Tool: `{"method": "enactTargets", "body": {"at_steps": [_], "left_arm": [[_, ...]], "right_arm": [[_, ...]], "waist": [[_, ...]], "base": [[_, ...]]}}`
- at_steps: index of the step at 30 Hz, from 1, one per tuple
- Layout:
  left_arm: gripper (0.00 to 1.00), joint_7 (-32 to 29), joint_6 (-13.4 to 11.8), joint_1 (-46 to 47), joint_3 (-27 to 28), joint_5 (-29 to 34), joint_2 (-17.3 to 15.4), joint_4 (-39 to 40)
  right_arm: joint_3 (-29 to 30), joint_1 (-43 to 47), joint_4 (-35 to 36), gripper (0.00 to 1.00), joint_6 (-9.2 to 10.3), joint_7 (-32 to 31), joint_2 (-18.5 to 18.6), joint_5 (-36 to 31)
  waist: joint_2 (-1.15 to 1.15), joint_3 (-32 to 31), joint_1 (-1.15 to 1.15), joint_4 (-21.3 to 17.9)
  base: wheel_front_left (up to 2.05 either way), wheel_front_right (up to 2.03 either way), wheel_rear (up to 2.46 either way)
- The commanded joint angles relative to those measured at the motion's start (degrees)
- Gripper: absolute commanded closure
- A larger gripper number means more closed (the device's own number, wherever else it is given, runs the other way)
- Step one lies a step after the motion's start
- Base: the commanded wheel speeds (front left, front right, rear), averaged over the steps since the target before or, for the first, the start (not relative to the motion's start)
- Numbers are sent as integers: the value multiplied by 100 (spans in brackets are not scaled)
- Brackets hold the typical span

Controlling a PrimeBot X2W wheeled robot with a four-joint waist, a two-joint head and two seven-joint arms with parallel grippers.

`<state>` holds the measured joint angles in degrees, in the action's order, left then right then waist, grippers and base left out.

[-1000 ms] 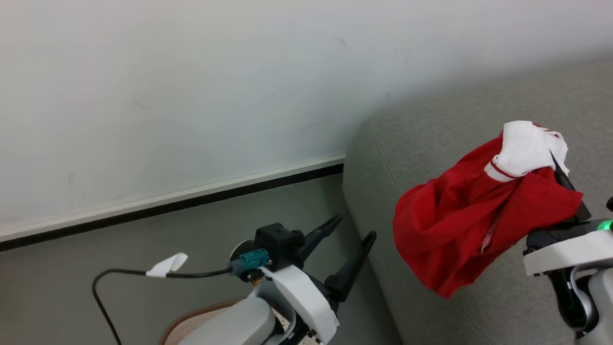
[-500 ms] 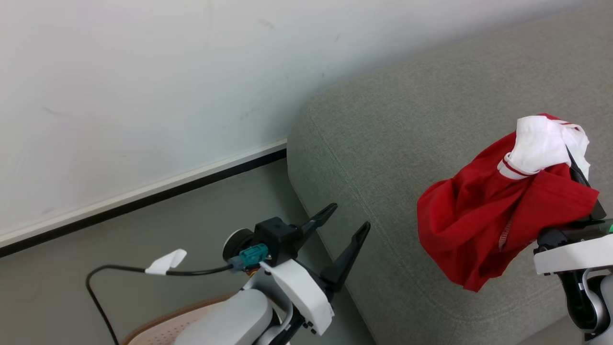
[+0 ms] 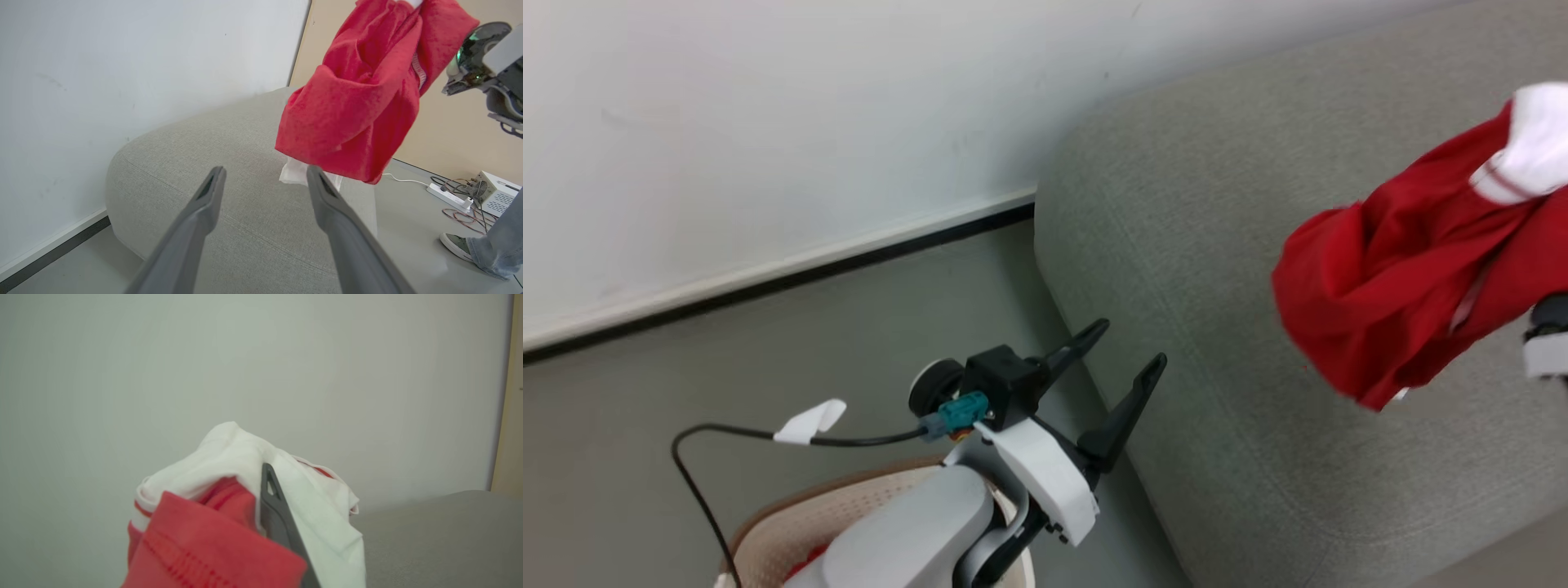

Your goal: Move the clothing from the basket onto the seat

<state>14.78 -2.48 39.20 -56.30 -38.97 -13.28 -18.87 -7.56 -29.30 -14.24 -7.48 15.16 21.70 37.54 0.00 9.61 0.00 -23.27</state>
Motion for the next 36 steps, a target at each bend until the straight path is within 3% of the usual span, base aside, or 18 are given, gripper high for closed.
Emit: {"method": "enactTargets", "body": {"at_steps": [1,9,20,31,32,33,34,36], "left_arm": [[0,-24,17,118,7,84,-31,17],[0,-193,42,574,32,205,-182,172],[0,-336,0,1098,132,397,-390,409],[0,-254,4,1200,201,333,-401,335],[0,-234,16,1188,206,317,-386,314],[0,-206,30,1171,209,303,-365,288],[0,-186,34,1151,215,288,-343,260],[0,-149,39,1110,232,247,-315,203]], "right_arm": [[49,-196,-13,100,-3,-2,107,167],[243,-1065,-351,100,-3,-3,731,791],[540,-1937,-1494,100,-3,-2,1286,856],[-220,-2237,-2889,100,-3,-409,1576,855],[-317,-2241,-3019,95,-3,-585,1581,887],[-422,-2234,-3136,84,-3,-792,1581,927],[-505,-2253,-3211,80,-3,-971,1598,972],[-675,-2298,-3320,87,-3,-1287,1658,1069]], "waist": [[0,328,0,240],[0,1293,0,720],[0,2394,0,1089],[0,2748,0,1340],[0,2732,0,1358],[0,2705,0,1377],[0,2673,0,1391],[0,2602,0,1415]], "base": [[0,0,0],[0,0,0],[0,0,0],[0,0,0],[0,0,0],[0,0,0],[0,0,0],[0,0,0]]}}
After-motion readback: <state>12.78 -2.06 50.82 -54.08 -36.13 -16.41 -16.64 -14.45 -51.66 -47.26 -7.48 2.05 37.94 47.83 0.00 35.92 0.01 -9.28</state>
